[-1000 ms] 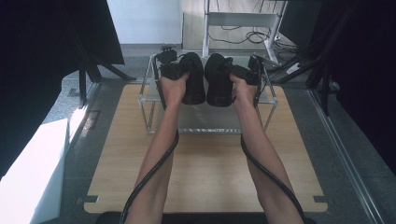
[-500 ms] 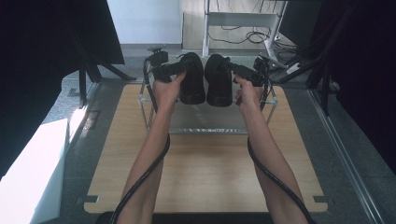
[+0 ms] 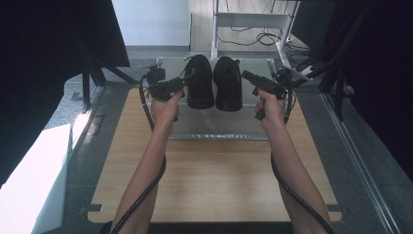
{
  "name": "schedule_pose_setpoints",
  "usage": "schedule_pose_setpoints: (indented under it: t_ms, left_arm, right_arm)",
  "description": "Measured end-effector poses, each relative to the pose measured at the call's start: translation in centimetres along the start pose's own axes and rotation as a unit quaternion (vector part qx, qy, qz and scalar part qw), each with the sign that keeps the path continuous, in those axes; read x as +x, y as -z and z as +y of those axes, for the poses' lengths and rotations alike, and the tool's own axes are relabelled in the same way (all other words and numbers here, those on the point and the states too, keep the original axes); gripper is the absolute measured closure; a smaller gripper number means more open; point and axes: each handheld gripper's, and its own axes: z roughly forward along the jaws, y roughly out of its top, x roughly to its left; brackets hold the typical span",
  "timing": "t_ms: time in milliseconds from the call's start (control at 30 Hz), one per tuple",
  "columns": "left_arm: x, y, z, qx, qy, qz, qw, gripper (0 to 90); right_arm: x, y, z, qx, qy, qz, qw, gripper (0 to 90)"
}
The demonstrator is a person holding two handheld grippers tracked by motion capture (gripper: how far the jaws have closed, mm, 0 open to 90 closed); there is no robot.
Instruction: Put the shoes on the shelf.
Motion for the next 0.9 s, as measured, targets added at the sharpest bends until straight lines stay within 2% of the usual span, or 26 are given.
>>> schedule_pose_setpoints:
  t_ms: [233, 333, 567, 900]
  left_arm:
    - [0.8, 0.9, -0.9, 0.0, 0.005, -0.007, 1.0, 21.2]
    - [0.9, 1.6, -1.6, 0.002, -0.001, -0.013, 0.9999, 20.4]
    - [1.1, 2.8, -2.5, -0.007, 0.001, -0.026, 0.9997, 18.1]
    - [1.0, 4.1, -4.4, 0.001, -0.016, -0.035, 0.9993, 14.5]
  right_arm:
    - [-0.5, 1.1, -0.4, 0.004, 0.019, 0.005, 0.9998, 26.5]
    - [-0.7, 1.6, -0.9, 0.013, 0.023, 0.011, 0.9996, 25.5]
    - [-0.9, 2.0, -1.9, 0.032, 0.044, 0.013, 0.9984, 22.9]
    - [-1.0, 3.0, -3.3, 0.047, 0.057, 0.024, 0.997, 20.8]
